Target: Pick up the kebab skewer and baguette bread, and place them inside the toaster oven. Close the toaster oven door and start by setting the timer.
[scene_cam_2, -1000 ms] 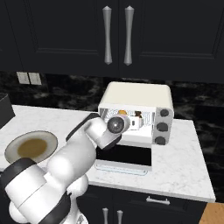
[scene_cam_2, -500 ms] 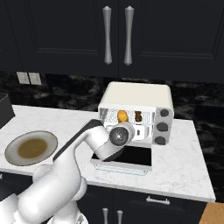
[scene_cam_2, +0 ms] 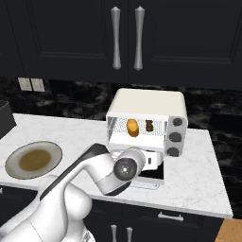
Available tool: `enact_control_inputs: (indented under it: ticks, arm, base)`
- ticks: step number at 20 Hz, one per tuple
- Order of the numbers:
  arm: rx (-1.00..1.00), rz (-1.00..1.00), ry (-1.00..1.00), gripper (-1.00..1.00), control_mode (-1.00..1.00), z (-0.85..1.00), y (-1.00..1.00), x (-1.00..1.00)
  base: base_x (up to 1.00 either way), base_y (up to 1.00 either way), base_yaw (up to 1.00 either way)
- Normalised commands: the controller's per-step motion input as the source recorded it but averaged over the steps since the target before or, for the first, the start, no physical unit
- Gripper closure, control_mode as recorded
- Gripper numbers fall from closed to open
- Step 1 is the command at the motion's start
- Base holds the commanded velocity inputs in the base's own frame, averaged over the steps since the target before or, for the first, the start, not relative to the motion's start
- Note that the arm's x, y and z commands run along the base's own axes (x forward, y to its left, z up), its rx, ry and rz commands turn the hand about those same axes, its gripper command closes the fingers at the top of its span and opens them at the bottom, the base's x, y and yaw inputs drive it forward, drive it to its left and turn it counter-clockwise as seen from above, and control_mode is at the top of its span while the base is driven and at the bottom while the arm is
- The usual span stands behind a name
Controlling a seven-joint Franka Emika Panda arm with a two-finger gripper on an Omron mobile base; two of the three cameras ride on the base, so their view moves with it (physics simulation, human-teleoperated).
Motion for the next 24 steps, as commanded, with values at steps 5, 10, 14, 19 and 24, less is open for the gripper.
enact_control_inputs:
  ticks: [5,10,14,19,24]
  arm:
    - [0.00,0.00,0.03,-1.00,-1.00,-0.01,-0.14,-0.42]
    - [0.00,0.00,0.04,-1.00,-1.00,-0.04,-0.09,-0.16]
    - [0.00,0.00,0.10,-1.00,-1.00,0.00,-0.01,0.00]
    - [0.00,0.00,0.17,-1.00,-1.00,-0.04,-0.13,-0.04]
    - [0.01,0.00,0.21,-1.00,-1.00,-0.23,-0.27,-0.12]
  base:
    - [0.00,0.00,0.00]
    - [0.00,0.00,0.00]
    - [0.00,0.00,0.00]
    - [0.00,0.00,0.00]
    - [0.00,0.00,0.00]
